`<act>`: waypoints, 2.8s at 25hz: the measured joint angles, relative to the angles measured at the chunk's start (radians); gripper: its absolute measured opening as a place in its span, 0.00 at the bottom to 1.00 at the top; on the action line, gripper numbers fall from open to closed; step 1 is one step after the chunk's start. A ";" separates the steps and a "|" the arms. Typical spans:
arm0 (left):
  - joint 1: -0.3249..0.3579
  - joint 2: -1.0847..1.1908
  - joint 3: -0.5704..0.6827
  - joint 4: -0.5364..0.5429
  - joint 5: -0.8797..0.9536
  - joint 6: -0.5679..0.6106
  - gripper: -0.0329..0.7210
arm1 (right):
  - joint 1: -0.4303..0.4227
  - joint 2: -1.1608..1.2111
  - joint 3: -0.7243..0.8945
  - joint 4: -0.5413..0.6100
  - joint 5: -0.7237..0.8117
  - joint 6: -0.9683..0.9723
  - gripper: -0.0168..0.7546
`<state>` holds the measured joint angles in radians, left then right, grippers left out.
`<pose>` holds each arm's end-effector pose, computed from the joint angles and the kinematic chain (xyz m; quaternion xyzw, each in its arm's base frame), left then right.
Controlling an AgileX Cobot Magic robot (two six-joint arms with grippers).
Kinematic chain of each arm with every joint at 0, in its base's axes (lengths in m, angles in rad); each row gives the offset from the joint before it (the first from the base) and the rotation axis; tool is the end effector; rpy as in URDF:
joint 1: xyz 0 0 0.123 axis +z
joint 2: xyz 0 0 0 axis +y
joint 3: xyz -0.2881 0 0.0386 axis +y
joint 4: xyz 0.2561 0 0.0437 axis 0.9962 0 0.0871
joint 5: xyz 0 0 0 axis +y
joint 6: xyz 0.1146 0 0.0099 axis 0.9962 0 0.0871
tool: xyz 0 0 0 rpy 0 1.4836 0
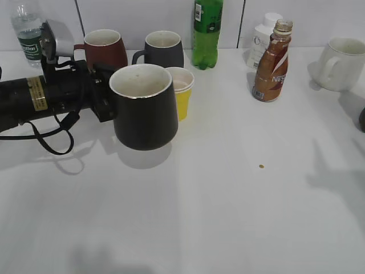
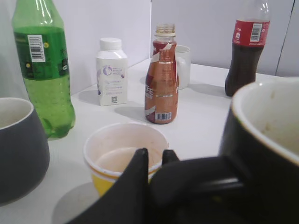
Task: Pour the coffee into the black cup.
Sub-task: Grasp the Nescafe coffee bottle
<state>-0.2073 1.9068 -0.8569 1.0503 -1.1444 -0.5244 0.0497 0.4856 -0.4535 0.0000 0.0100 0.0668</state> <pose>0.3402 -0.1644 0.1725 0.3899 0.6232 -0.3619 0.5733 0.1353 0.0067 0.3321 0.0059 0.6910 0.0421 0.7216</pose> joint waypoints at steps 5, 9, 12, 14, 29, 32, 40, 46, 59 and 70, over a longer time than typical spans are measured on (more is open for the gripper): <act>0.000 0.000 0.000 0.002 0.000 0.000 0.12 | 0.000 0.209 0.083 -0.035 -0.270 -0.011 0.78; 0.000 0.000 0.000 0.002 0.000 0.000 0.12 | 0.000 0.394 0.101 -0.096 -0.378 -0.013 0.78; 0.000 0.000 0.000 0.003 0.001 0.000 0.12 | 0.000 0.490 0.102 -0.103 -0.486 -0.002 0.78; 0.000 0.000 0.000 0.003 0.001 0.000 0.12 | 0.000 0.563 0.102 -0.113 -0.570 0.006 0.78; 0.000 0.000 0.000 0.001 0.001 0.000 0.12 | 0.000 0.985 0.076 -0.493 -0.913 0.191 0.78; 0.000 0.000 0.000 0.001 0.001 0.000 0.12 | 0.000 1.037 0.022 -0.519 -0.913 0.204 0.79; 0.000 0.000 0.000 0.001 0.001 0.000 0.12 | 0.019 1.214 -0.140 -0.612 -0.877 0.317 0.88; 0.000 0.000 0.000 0.000 0.001 0.000 0.12 | 0.077 1.333 -0.213 -0.519 -0.829 0.265 0.89; 0.000 0.000 0.000 -0.001 0.000 0.000 0.12 | 0.092 1.539 -0.395 -0.392 -0.827 0.219 0.89; 0.000 0.000 0.000 -0.001 0.000 0.000 0.12 | 0.092 1.681 -0.578 -0.385 -0.827 0.216 0.89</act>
<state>-0.2073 1.9068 -0.8569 1.0493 -1.1444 -0.5244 0.1418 2.1670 -1.0311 -0.3855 -0.8170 0.2833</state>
